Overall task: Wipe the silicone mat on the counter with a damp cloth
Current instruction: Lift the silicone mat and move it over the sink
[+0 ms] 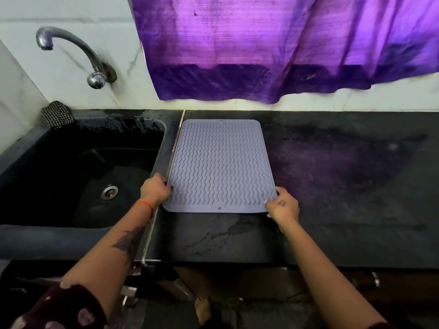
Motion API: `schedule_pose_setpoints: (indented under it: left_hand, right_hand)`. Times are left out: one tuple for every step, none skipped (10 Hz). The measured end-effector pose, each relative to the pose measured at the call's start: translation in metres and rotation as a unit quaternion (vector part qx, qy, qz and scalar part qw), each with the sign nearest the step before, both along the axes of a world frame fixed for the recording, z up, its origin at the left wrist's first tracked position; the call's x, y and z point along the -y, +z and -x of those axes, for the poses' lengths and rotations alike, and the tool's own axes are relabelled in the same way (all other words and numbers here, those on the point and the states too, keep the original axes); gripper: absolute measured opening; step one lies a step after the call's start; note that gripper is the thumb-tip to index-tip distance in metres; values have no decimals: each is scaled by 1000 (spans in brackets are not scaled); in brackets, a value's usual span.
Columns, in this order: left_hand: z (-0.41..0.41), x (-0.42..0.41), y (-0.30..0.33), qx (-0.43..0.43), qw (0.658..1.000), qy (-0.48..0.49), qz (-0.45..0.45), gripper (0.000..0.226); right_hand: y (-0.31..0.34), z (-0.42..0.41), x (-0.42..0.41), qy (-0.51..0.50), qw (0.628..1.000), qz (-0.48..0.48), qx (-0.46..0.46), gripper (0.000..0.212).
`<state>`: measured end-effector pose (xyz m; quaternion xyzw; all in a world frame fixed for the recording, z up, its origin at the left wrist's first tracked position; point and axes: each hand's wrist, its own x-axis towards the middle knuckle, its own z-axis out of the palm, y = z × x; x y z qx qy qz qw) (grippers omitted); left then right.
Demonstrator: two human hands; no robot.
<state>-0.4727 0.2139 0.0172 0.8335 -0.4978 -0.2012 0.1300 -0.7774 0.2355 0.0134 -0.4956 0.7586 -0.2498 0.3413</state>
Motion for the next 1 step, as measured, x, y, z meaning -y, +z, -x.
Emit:
schedule_pose_setpoints:
  left_hand:
    - [17, -32, -6, 33, 996, 19, 81, 35]
  right_hand:
    - [-2, -12, -27, 18, 988, 49, -149, 58]
